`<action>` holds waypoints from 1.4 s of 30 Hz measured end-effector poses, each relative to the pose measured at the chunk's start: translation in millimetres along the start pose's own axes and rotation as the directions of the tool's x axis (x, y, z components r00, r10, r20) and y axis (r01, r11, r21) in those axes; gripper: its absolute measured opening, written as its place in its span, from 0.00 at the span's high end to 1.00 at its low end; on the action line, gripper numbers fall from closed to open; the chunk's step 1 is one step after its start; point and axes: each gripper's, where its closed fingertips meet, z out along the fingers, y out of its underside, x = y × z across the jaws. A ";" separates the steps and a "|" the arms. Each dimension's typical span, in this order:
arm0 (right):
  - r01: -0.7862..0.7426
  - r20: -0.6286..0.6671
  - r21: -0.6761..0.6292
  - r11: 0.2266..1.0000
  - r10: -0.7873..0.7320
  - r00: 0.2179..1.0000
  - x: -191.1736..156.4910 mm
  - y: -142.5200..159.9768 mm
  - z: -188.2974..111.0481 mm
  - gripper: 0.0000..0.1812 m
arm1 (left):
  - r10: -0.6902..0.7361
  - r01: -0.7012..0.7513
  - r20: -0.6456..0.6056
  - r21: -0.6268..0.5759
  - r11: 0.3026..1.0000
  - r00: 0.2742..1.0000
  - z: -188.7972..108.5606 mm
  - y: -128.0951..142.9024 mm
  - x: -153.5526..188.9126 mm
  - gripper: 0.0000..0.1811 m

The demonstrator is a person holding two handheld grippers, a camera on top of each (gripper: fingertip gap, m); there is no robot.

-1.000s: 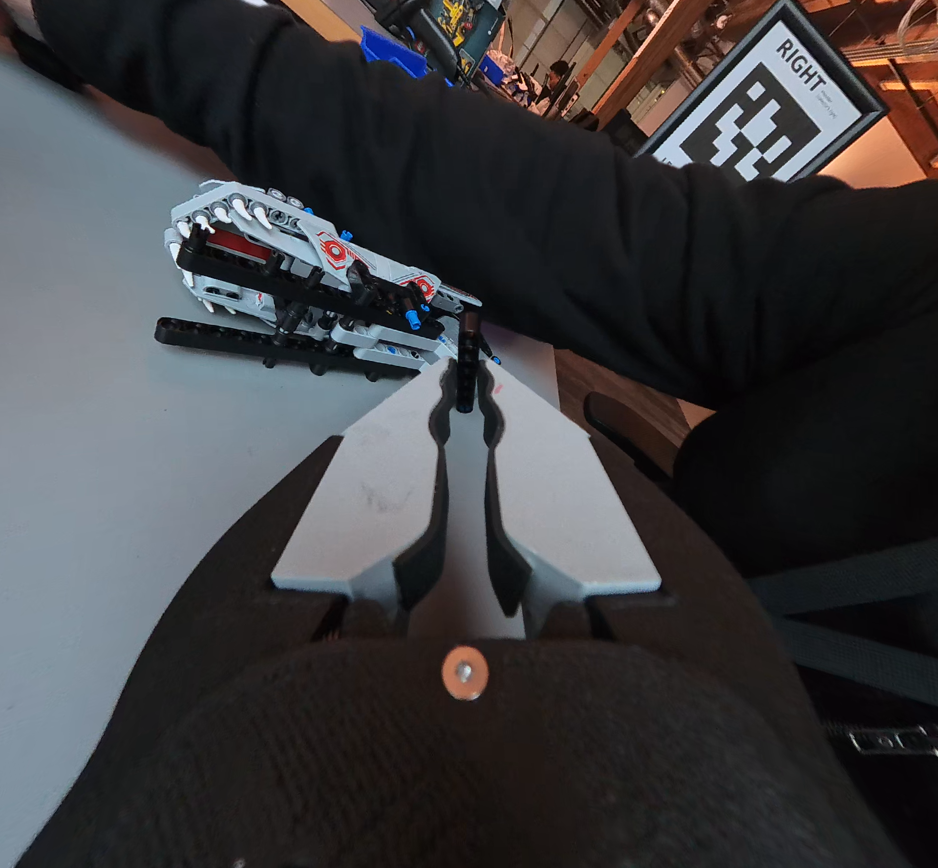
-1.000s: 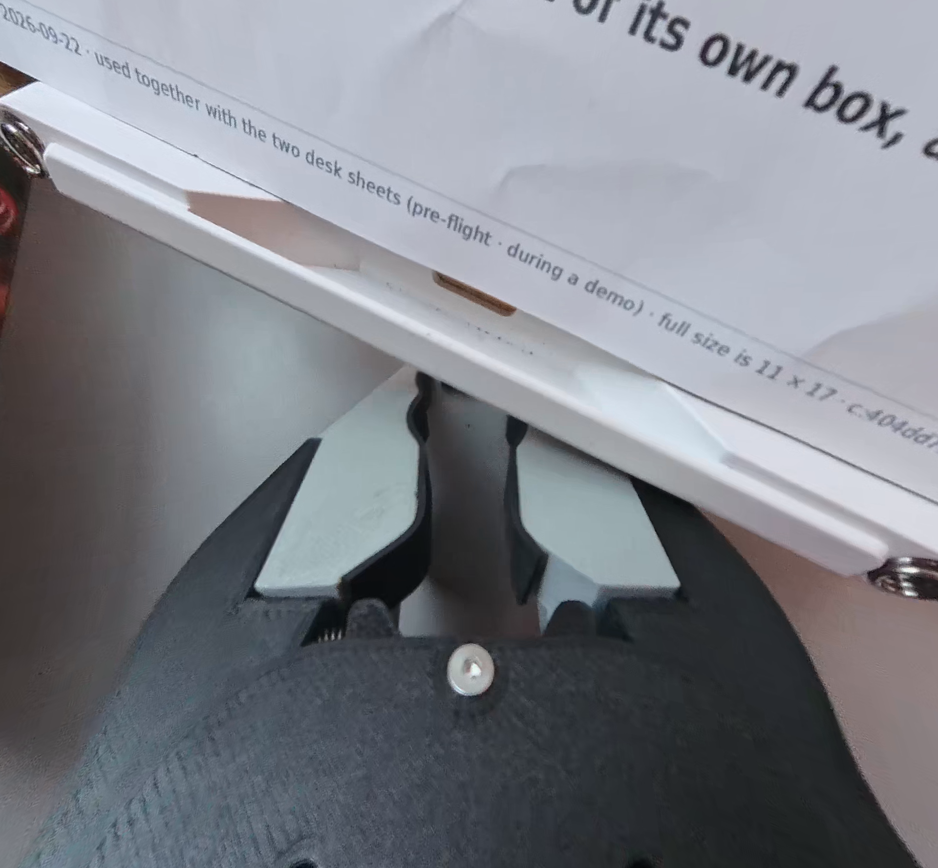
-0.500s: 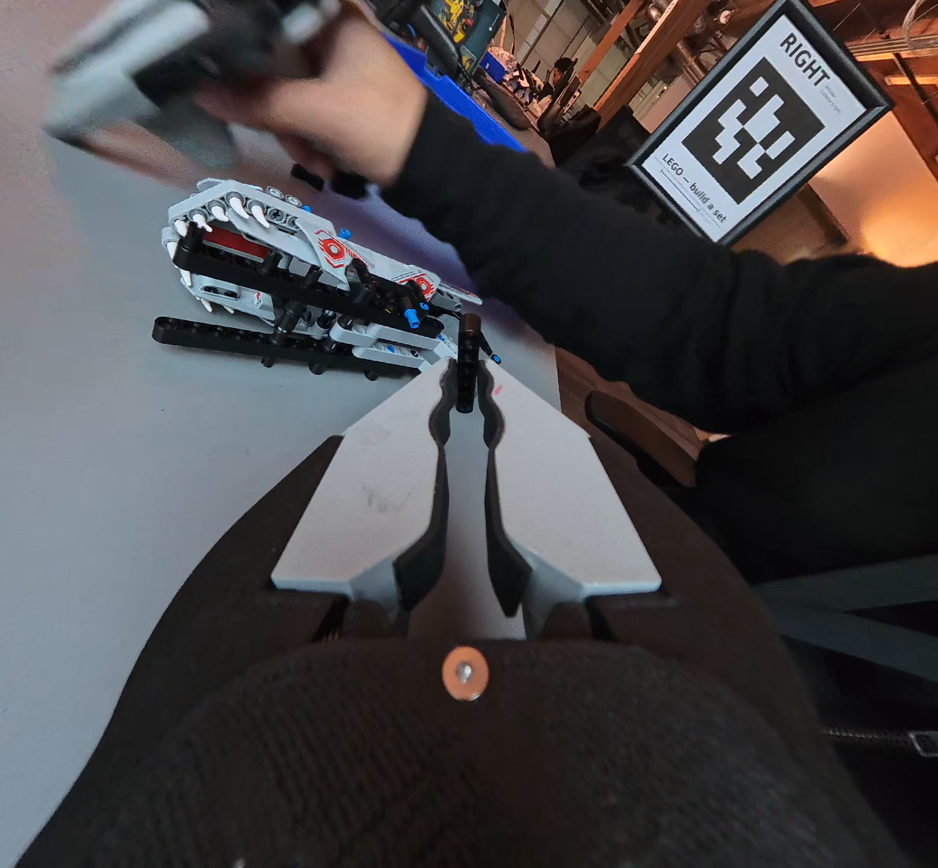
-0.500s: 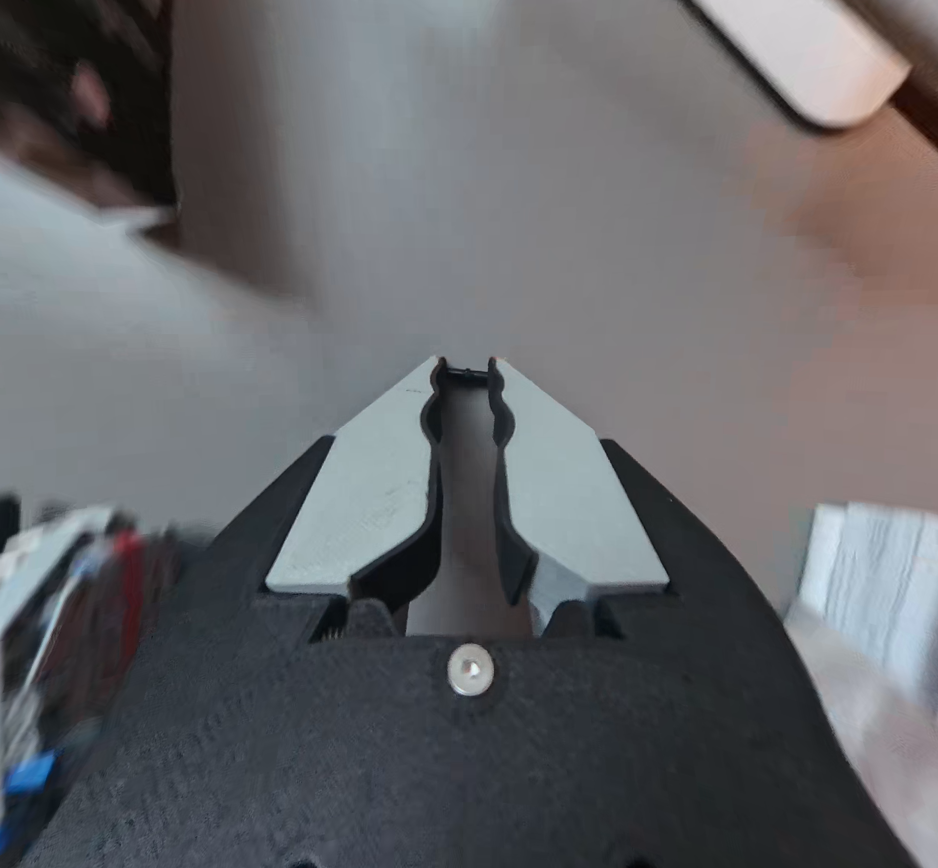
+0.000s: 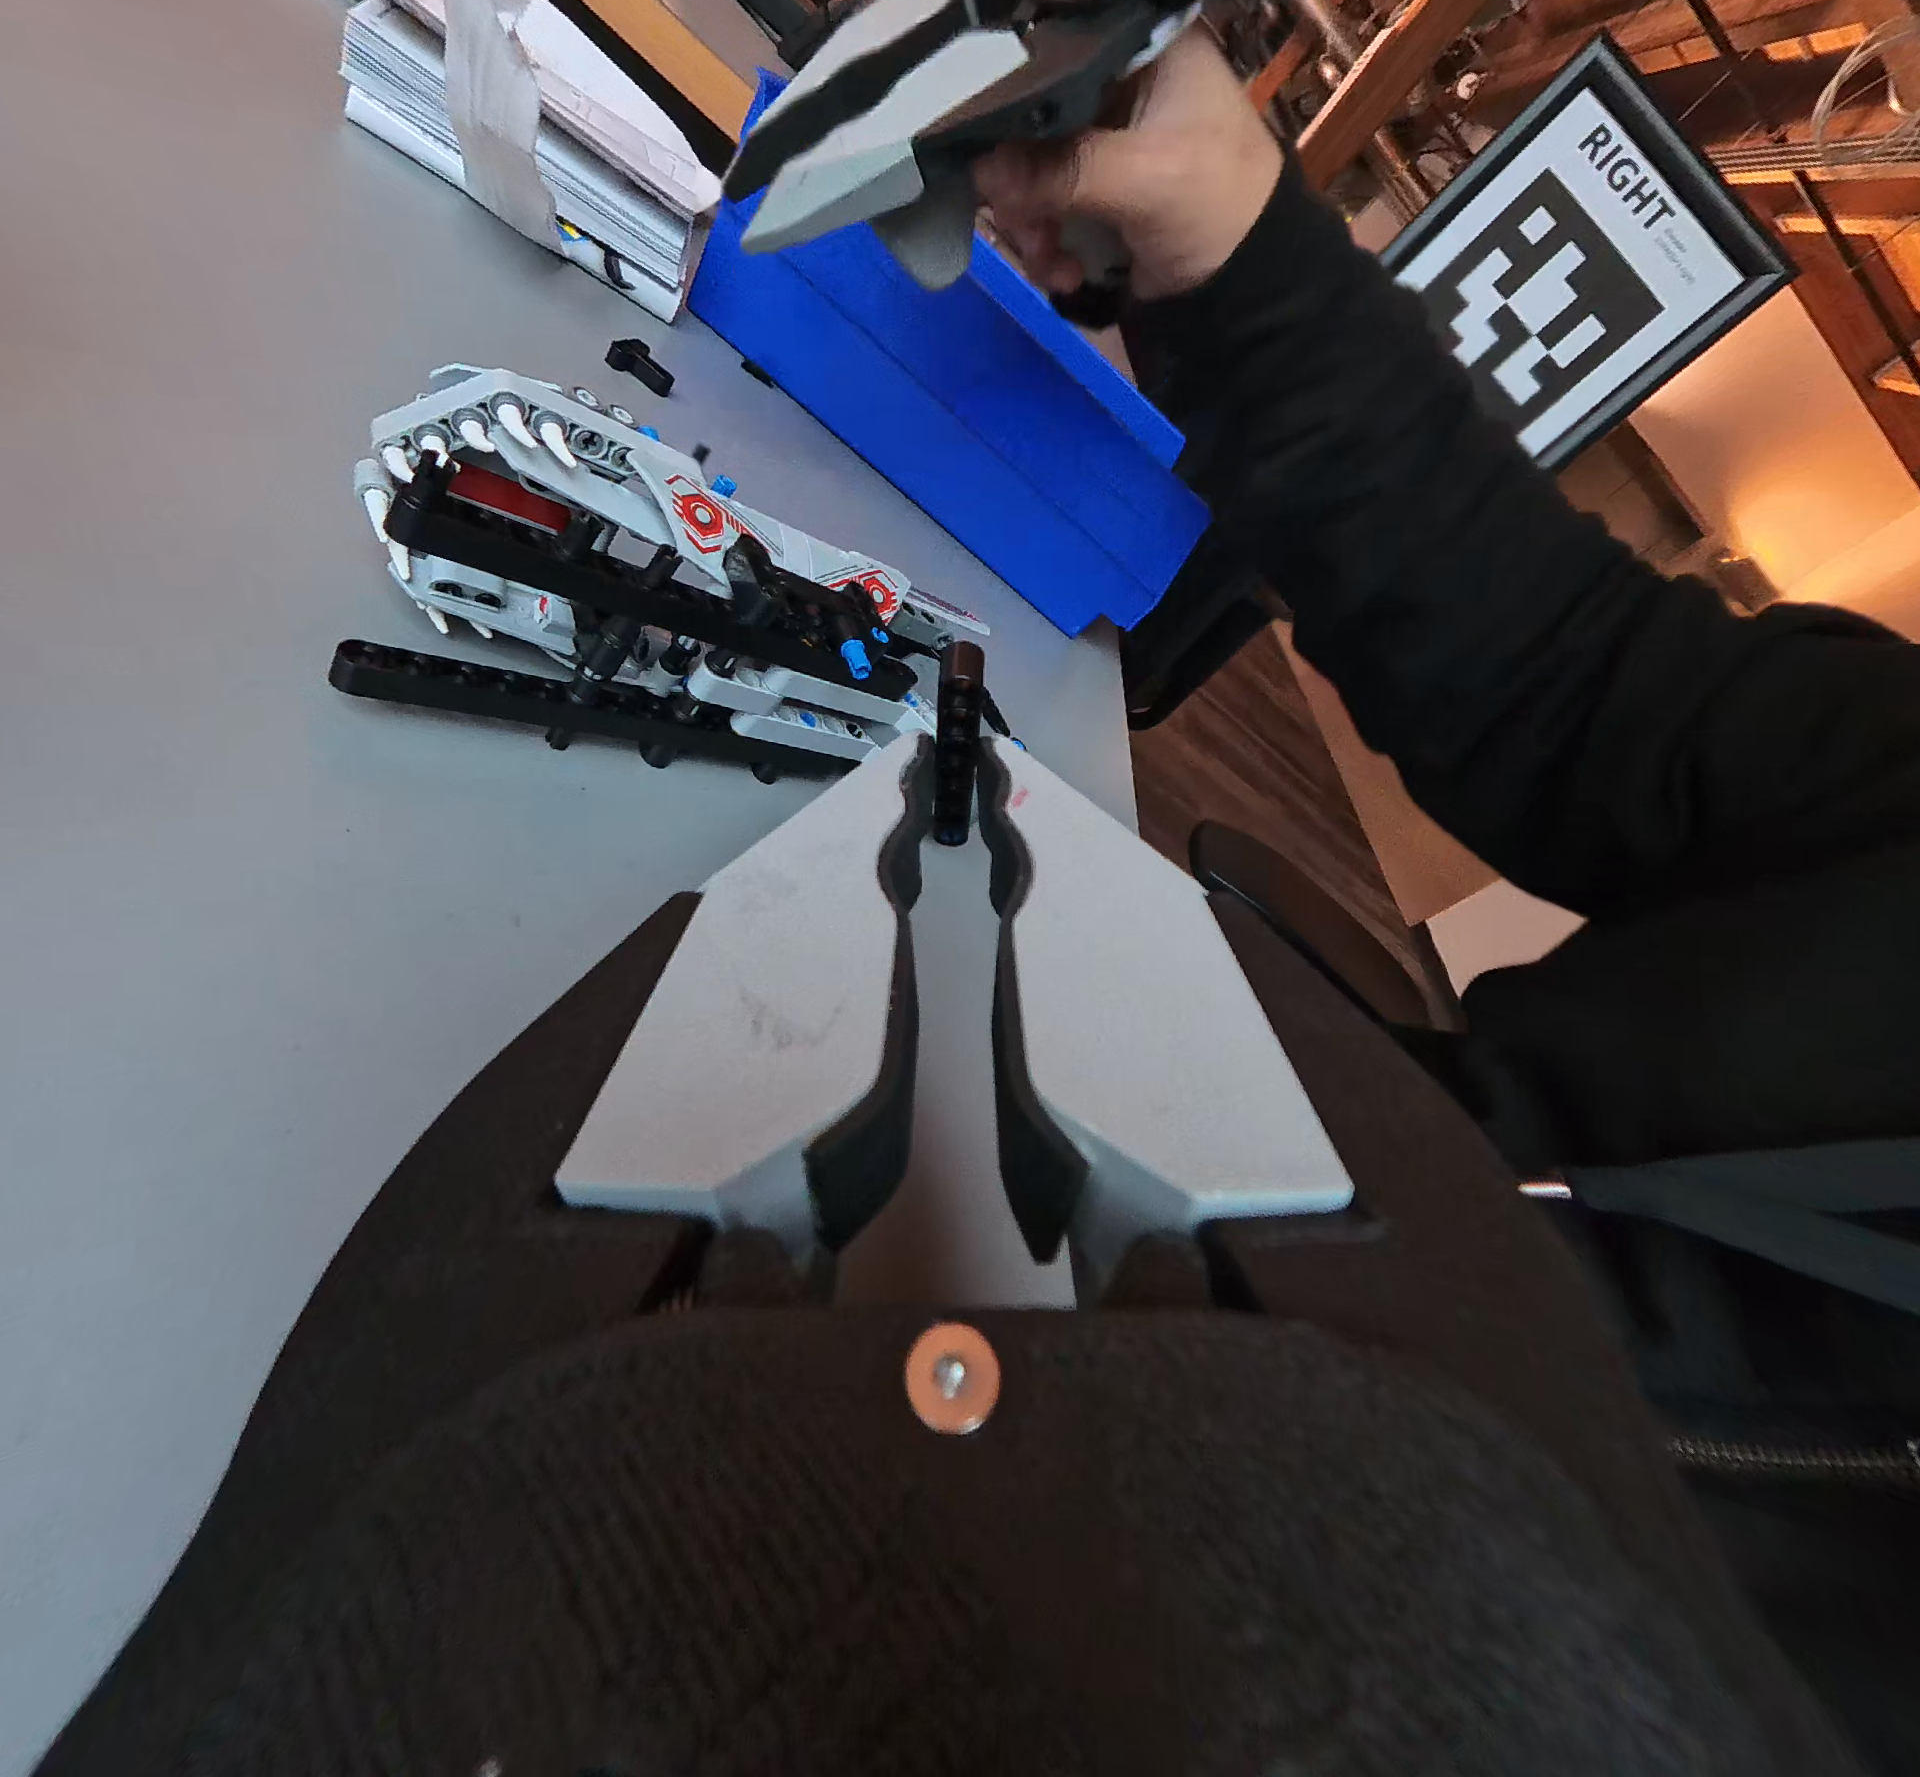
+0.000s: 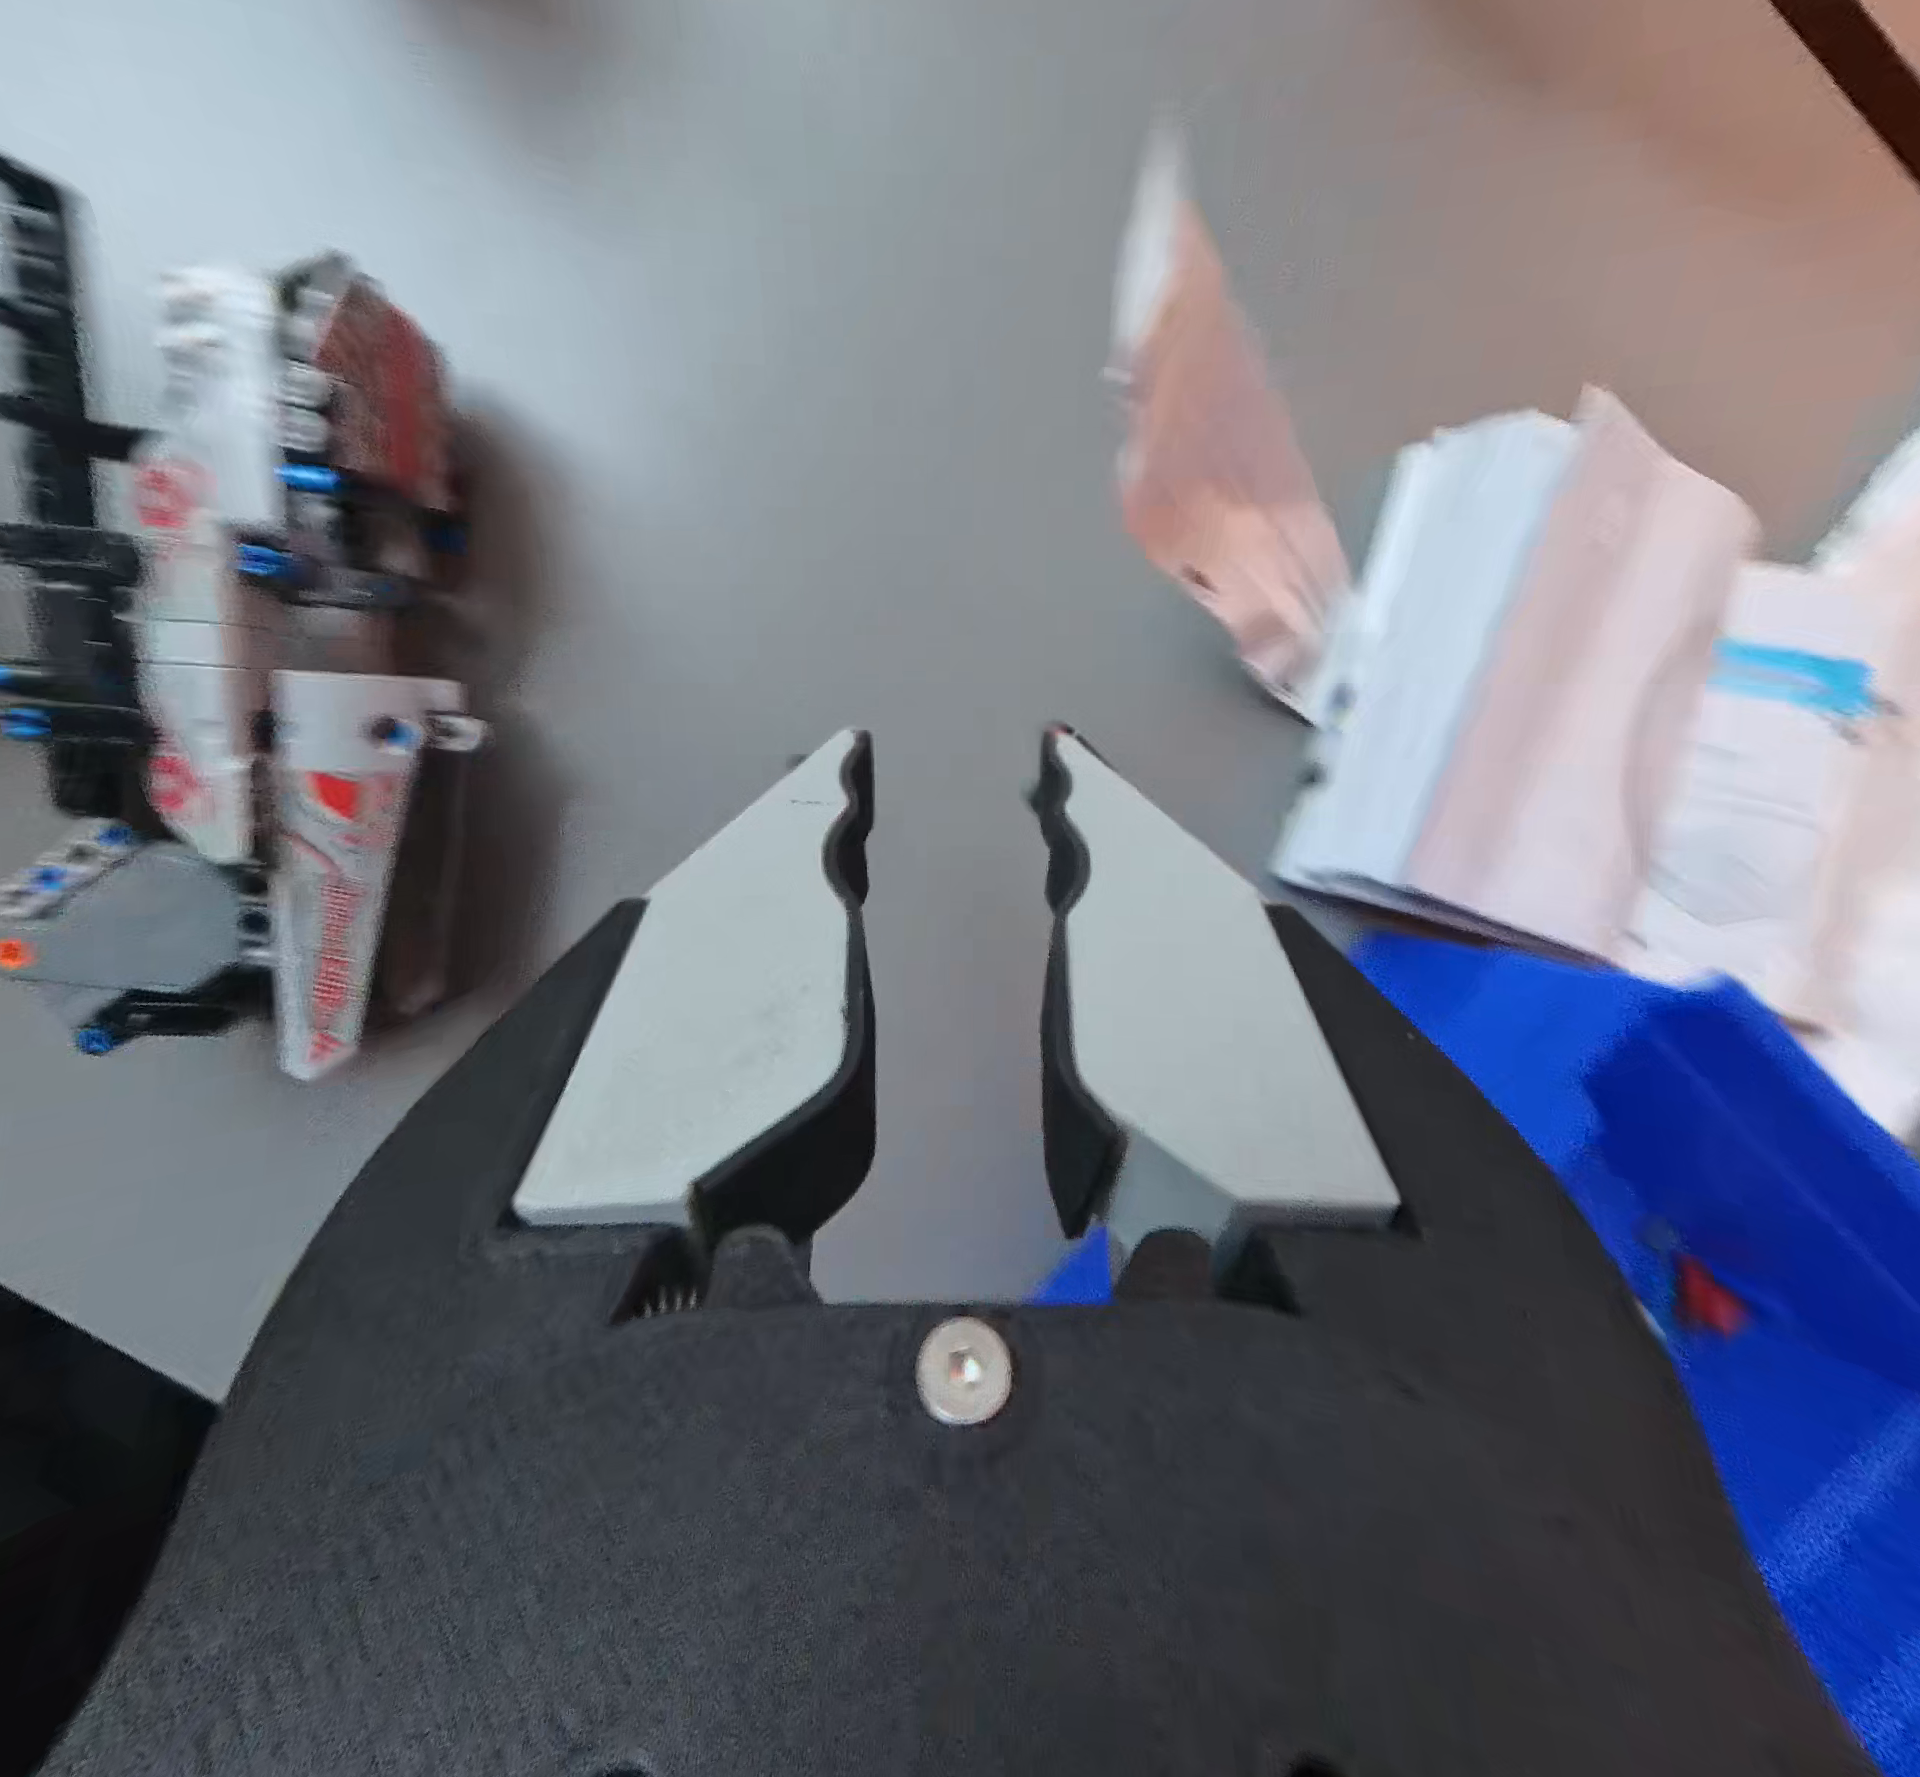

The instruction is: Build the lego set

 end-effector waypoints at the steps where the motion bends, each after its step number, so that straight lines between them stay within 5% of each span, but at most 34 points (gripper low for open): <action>1: 0.004 -0.034 -0.033 0.999 -0.006 0.999 13.9 3.6 -4.0 0.88 | 0.002 -0.002 0.001 0.000 1.000 1.000 0.0 0.0 0.2 0.97; 5: 0.031 -0.133 -0.332 0.943 -0.079 0.988 52.5 37.0 5.2 0.92 | 0.014 -0.014 0.001 -0.012 1.000 1.000 1.4 1.7 1.5 0.97; 10: 0.027 -0.253 -0.699 0.715 -0.283 0.925 82.1 81.5 21.1 1.00 | 0.023 -0.023 -0.004 -0.019 1.000 1.000 1.9 3.0 3.5 0.97; 14: -0.002 -0.292 -0.783 0.622 -0.364 0.885 93.2 99.1 28.5 1.00 | 0.024 -0.024 -0.012 -0.024 0.999 1.000 2.6 4.1 5.4 0.97; 20: -0.086 -0.251 -0.781 0.618 -0.185 0.950 78.7 117.7 36.1 1.00 | 0.029 -0.030 -0.018 -0.033 0.999 0.999 3.6 5.9 7.6 0.97; 24: -0.019 -0.131 -0.671 0.741 -0.094 0.987 49.4 98.0 39.6 1.00 | 0.026 -0.027 -0.018 -0.031 0.999 1.000 3.4 5.8 7.3 0.97; 29: 0.004 -0.178 -0.505 0.863 -0.109 0.978 29.1 77.0 -4.8 1.00 | 0.016 -0.017 -0.021 -0.030 0.999 1.000 2.8 6.0 6.9 0.97; 33: -0.010 -0.051 -0.105 0.994 0.005 0.999 -32.7 61.6 -52.3 1.00 | 0.024 -0.026 -0.052 -0.034 0.999 0.998 3.9 6.8 12.2 0.97; 37: -0.038 0.242 0.365 0.930 -0.055 0.969 -120.7 42.8 -76.8 0.90 | 0.006 0.002 -0.205 0.039 0.999 0.979 3.6 -5.1 34.7 0.97; 40: -0.066 0.344 0.543 0.837 -0.149 0.927 -161.5 33.8 -77.2 0.86 | -0.031 0.092 -0.330 0.170 0.981 0.944 1.1 -23.4 52.0 0.97; 42: -0.105 0.436 0.598 0.794 -0.212 0.875 -188.4 26.9 -75.9 0.83 | -0.060 0.114 -0.329 0.149 0.982 0.943 9.0 -16.1 54.6 0.97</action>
